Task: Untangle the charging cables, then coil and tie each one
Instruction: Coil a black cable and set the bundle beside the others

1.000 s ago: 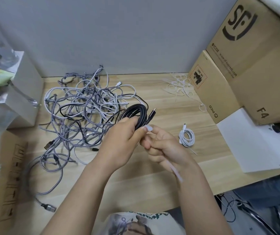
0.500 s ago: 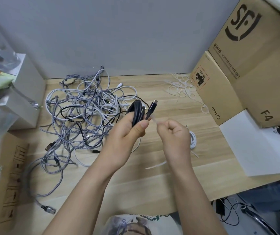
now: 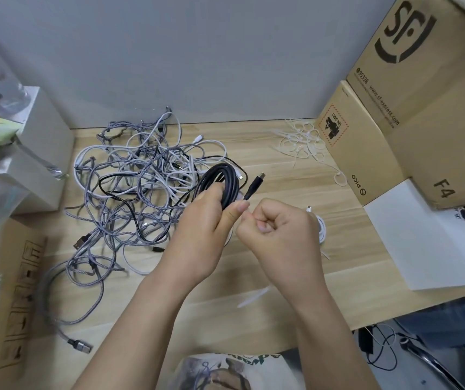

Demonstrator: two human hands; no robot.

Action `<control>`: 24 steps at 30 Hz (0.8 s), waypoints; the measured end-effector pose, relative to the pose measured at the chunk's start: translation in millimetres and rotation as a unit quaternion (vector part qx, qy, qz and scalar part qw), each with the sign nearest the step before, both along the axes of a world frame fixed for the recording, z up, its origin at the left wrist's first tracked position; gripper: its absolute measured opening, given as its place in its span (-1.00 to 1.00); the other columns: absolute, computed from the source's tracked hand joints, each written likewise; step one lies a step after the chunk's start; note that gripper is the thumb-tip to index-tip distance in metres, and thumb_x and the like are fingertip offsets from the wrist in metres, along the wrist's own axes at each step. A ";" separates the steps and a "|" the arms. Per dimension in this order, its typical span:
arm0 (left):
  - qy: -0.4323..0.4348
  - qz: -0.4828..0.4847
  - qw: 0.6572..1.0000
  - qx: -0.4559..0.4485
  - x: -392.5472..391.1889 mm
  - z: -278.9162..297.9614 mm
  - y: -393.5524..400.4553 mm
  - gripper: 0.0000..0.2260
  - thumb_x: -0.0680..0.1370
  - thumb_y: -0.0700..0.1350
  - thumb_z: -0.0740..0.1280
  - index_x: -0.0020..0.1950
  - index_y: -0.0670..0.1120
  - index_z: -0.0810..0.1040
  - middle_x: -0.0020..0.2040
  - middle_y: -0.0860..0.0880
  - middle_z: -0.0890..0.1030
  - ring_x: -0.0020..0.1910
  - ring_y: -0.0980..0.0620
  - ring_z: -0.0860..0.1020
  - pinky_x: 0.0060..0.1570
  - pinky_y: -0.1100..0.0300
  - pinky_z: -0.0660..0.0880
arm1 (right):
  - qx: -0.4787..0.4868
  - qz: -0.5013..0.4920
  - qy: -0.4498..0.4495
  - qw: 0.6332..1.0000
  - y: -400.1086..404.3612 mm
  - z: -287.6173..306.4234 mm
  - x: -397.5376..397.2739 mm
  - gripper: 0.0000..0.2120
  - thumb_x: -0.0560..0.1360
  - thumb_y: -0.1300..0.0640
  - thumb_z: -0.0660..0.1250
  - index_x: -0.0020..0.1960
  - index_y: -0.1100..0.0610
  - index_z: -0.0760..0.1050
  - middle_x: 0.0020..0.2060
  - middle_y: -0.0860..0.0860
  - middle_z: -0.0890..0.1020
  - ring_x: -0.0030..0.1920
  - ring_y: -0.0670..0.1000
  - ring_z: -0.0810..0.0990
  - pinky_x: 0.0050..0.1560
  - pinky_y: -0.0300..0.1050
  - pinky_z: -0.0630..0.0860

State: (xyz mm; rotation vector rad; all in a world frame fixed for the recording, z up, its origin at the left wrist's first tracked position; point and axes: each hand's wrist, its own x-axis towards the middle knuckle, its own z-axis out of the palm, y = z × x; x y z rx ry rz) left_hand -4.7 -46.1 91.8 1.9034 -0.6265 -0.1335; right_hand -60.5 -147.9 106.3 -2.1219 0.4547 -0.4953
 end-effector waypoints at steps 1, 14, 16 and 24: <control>-0.001 0.002 1.000 0.000 0.2 0.7 -0.2 -0.65 0.59 -0.14 0.25 -0.29 0.14 0.18 -0.45 0.39 0.42 -0.41 0.39 0.37 -0.37 0.45 0.27 | -0.016 -0.002 -0.004 1.000 -1.2 1.6 -0.4 -0.69 0.25 0.09 0.28 -0.51 0.01 0.15 -0.55 -0.03 0.19 -0.39 0.06 0.17 -0.43 -0.25 0.14; 0.174 -0.018 0.961 -0.216 4.1 8.3 -8.3 -0.88 0.52 -0.03 0.24 -0.08 -0.05 0.50 -0.40 0.16 0.41 -0.39 0.22 0.34 -0.35 0.42 0.30 | 0.090 -0.023 0.066 0.993 -16.2 7.5 5.2 -0.74 0.18 0.06 0.24 -0.40 0.24 0.25 -0.51 -0.06 0.13 -0.40 -0.06 0.11 -0.38 -0.13 0.09; 0.197 -0.020 0.951 -0.239 5.4 9.4 -9.4 -0.86 0.51 -0.06 0.21 -0.06 -0.07 0.52 -0.41 0.15 0.40 -0.41 0.22 0.32 -0.38 0.44 0.29 | 0.082 -0.033 0.070 0.994 -16.3 7.3 5.7 -0.75 0.18 0.06 0.23 -0.39 0.23 0.26 -0.50 -0.04 0.13 -0.38 -0.06 0.12 -0.37 -0.12 0.11; 0.120 0.000 0.983 -0.139 6.7 2.6 -6.5 -0.89 0.51 0.07 0.25 -0.05 0.07 0.48 -0.34 0.20 0.48 -0.31 0.19 0.42 -0.23 0.31 0.37 | 0.102 0.006 0.045 0.994 -8.0 18.5 1.9 -0.71 0.22 0.07 0.26 -0.39 0.25 0.23 -0.51 -0.05 0.13 -0.40 -0.06 0.10 -0.38 -0.16 0.14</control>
